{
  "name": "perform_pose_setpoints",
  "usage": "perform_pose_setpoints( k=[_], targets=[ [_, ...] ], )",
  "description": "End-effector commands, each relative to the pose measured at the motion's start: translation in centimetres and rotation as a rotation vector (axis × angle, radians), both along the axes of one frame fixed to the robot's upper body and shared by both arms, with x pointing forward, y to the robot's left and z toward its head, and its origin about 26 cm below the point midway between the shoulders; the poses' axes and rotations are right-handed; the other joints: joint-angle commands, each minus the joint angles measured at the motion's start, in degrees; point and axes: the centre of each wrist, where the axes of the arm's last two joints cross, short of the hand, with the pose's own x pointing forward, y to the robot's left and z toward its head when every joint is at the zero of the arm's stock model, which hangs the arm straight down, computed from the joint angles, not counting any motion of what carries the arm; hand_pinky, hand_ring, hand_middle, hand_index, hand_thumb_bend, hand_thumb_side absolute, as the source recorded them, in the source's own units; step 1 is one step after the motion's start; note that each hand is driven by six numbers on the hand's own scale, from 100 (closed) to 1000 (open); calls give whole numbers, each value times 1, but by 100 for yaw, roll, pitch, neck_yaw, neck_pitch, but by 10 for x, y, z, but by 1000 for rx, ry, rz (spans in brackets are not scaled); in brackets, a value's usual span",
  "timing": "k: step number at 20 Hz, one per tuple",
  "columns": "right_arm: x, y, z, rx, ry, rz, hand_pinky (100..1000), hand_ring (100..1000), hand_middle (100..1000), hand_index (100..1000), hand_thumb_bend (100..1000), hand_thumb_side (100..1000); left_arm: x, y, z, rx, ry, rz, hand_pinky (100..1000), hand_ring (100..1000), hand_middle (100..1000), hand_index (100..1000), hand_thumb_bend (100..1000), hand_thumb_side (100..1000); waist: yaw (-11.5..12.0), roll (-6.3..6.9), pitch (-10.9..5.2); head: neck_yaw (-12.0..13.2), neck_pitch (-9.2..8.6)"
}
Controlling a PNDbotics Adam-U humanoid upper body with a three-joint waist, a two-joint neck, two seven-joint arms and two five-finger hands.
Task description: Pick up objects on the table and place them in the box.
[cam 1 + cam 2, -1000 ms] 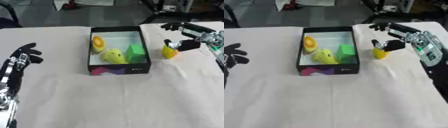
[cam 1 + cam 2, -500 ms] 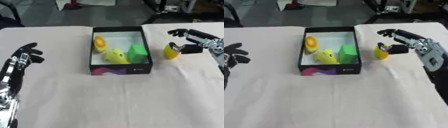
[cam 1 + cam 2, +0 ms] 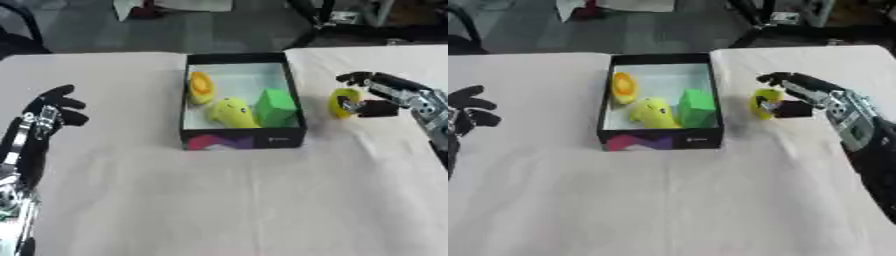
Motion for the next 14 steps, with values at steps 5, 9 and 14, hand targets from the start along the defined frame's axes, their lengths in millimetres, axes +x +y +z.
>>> perform_pose_setpoints(
  k=[5,9,14],
  targets=[
    [2,-10,7,-70,18,-22,918,896,891,975,100,620,1,0,12,3,-40,-9,658,580,605,853,124,914,16,-29,3,-6,-11],
    [2,-11,8,-82,18,-13,876,830,821,958,100,279,1,0,12,3,-43,-10,658,580,605,853,124,914,20,-28,3,-10,-11],
    [3,-11,11,-56,-41,-18,805,698,647,911,100,245,1,0,13,2,-44,-9,658,581,605,853,122,914,24,-30,6,-13,-11]
  ],
)
